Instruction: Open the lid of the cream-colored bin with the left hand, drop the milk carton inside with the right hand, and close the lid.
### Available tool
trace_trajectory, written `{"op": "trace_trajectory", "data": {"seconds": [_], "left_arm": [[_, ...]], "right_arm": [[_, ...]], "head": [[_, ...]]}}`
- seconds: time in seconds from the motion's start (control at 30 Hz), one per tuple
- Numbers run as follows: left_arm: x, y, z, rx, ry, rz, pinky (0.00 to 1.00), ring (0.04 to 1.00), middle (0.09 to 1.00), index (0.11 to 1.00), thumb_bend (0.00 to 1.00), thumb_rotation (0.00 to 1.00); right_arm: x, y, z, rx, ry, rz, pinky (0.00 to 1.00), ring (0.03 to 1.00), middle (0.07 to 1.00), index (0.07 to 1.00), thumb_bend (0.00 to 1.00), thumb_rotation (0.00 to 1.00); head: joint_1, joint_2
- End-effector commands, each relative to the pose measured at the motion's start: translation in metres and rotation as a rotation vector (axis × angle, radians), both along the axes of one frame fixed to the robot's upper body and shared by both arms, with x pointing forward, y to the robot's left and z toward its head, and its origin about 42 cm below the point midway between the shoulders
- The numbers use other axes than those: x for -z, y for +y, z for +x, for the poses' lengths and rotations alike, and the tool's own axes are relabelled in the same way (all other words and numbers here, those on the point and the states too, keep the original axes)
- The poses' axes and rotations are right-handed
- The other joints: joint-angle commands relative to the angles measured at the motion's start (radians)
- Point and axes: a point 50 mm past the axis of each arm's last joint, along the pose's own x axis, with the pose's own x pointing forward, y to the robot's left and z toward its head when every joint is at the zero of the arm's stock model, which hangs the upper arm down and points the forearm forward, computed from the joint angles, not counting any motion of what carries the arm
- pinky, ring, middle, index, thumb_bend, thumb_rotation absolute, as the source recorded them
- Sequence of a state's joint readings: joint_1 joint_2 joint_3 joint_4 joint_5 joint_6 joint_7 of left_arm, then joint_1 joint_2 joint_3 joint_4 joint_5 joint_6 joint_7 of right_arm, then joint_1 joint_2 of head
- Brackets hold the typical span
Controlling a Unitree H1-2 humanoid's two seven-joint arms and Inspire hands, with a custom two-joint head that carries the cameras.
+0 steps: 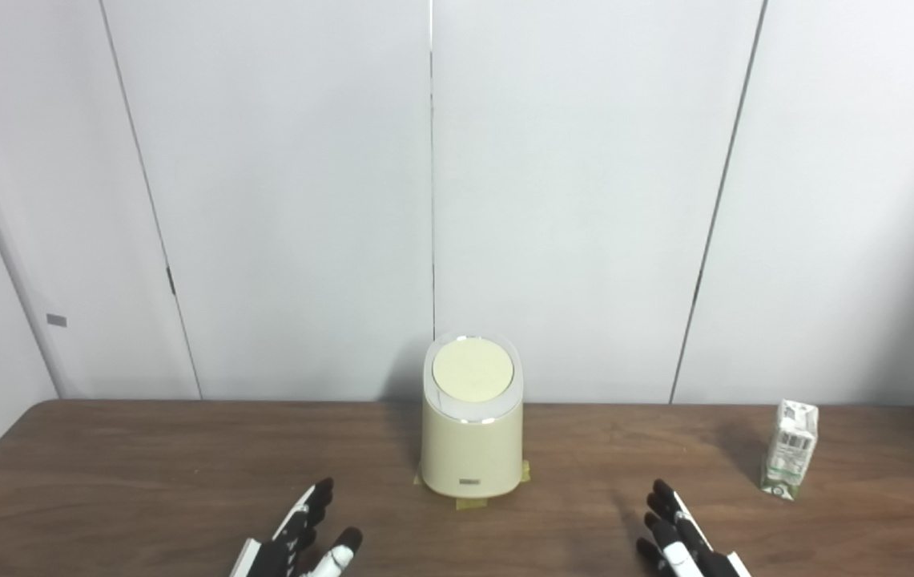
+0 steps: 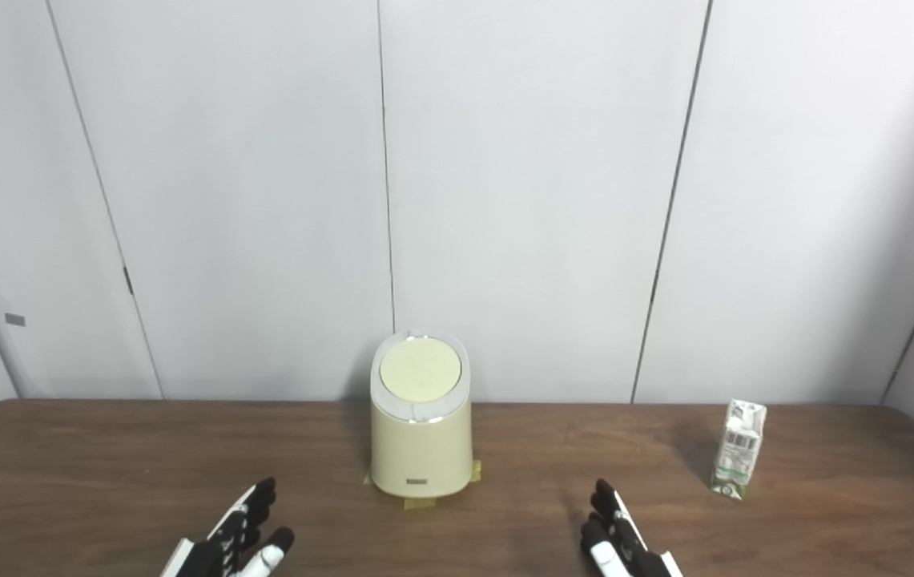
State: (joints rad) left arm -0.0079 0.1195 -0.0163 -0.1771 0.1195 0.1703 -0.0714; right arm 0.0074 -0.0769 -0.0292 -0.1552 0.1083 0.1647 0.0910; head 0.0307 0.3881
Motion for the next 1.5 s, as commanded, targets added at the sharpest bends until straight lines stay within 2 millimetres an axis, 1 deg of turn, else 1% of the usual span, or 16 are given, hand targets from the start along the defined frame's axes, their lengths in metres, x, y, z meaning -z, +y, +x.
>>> {"op": "trace_trajectory", "data": {"seconds": [0.0, 0.1, 0.2, 0.3, 0.47, 0.57, 0.67, 0.73, 0.87, 1.03, 1.2, 1.27, 1.33, 1.47], "left_arm": [[-0.023, -0.002, 0.013, -0.014, -0.089, -0.020, 0.97, 0.943, 0.938, 0.946, 0.77, 0.55], [-0.033, 0.000, 0.023, -0.012, -0.118, -0.029, 0.92, 0.930, 0.932, 0.942, 0.81, 0.46], [-0.045, 0.002, 0.034, 0.004, -0.133, -0.010, 0.92, 0.932, 0.942, 0.953, 0.84, 0.42], [-0.059, 0.002, 0.044, 0.014, -0.131, 0.021, 0.92, 0.933, 0.949, 0.954, 0.88, 0.42], [-0.085, -0.004, 0.062, 0.016, -0.147, 0.050, 0.86, 0.904, 0.941, 0.954, 0.90, 0.43], [-0.103, -0.008, 0.077, 0.009, -0.154, 0.066, 0.85, 0.901, 0.930, 0.945, 0.91, 0.42], [-0.117, -0.013, 0.092, 0.018, -0.159, 0.058, 0.82, 0.887, 0.925, 0.945, 0.89, 0.39], [-0.126, -0.017, 0.101, 0.030, -0.162, 0.061, 0.81, 0.875, 0.926, 0.945, 0.89, 0.38], [-0.139, -0.025, 0.116, 0.064, -0.160, 0.082, 0.83, 0.893, 0.947, 0.965, 0.89, 0.37], [-0.152, -0.035, 0.136, 0.085, -0.161, 0.115, 0.88, 0.918, 0.950, 0.967, 0.86, 0.28], [-0.167, -0.048, 0.160, 0.078, -0.152, 0.098, 0.87, 0.917, 0.935, 0.946, 0.89, 0.22], [-0.172, -0.052, 0.168, 0.088, -0.142, 0.099, 0.88, 0.928, 0.936, 0.944, 0.90, 0.20], [-0.177, -0.056, 0.175, 0.106, -0.130, 0.094, 0.92, 0.949, 0.951, 0.953, 0.89, 0.16], [-0.190, -0.065, 0.189, 0.143, -0.107, 0.109, 0.97, 0.978, 0.975, 0.970, 0.89, 0.14]], "right_arm": [[-0.020, 0.003, 0.008, -0.011, -0.093, 0.004, 0.94, 0.998, 0.999, 0.989, 0.59, 0.77], [-0.020, 0.004, 0.009, -0.016, -0.101, 0.001, 0.96, 1.000, 1.000, 0.993, 0.60, 0.78], [-0.020, 0.004, 0.010, -0.018, -0.106, -0.002, 0.97, 1.000, 1.000, 0.994, 0.62, 0.78], [-0.021, 0.005, 0.011, -0.012, -0.103, -0.005, 0.96, 1.000, 1.000, 0.993, 0.64, 0.79], [-0.022, 0.004, 0.012, -0.012, -0.101, 0.001, 0.96, 1.000, 1.000, 0.993, 0.63, 0.78], [-0.022, 0.005, 0.013, -0.007, -0.099, 0.007, 0.97, 1.000, 1.000, 0.991, 0.63, 0.77], [-0.023, 0.005, 0.013, -0.005, -0.098, 0.005, 0.97, 0.998, 0.998, 0.991, 0.62, 0.78], [-0.023, 0.006, 0.014, -0.007, -0.101, 0.008, 0.97, 0.997, 0.996, 0.989, 0.62, 0.77], [-0.024, 0.006, 0.014, -0.010, -0.105, 0.005, 0.97, 0.997, 0.998, 0.987, 0.62, 0.77], [-0.024, 0.007, 0.015, -0.002, -0.098, 0.014, 0.97, 0.989, 0.995, 0.976, 0.63, 0.77], [-0.023, 0.006, 0.016, -0.002, -0.100, 0.005, 0.97, 0.990, 0.996, 0.976, 0.63, 0.78], [-0.023, 0.006, 0.016, 0.001, -0.099, 0.010, 0.97, 0.987, 0.994, 0.973, 0.63, 0.78], [-0.024, 0.006, 0.016, 0.003, -0.095, 0.018, 0.97, 0.988, 0.993, 0.972, 0.64, 0.78], [-0.024, 0.007, 0.016, 0.006, -0.091, 0.016, 0.96, 0.986, 0.991, 0.972, 0.63, 0.77]], "head": [[0.000, 0.000], [-0.002, 0.003], [-0.001, 0.008], [0.001, 0.012], [0.002, 0.015], [0.002, 0.017], [0.001, 0.021], [0.000, 0.023], [0.002, 0.027], [0.002, 0.030], [0.006, 0.033], [0.008, 0.035], [0.009, 0.037], [0.013, 0.038]]}}
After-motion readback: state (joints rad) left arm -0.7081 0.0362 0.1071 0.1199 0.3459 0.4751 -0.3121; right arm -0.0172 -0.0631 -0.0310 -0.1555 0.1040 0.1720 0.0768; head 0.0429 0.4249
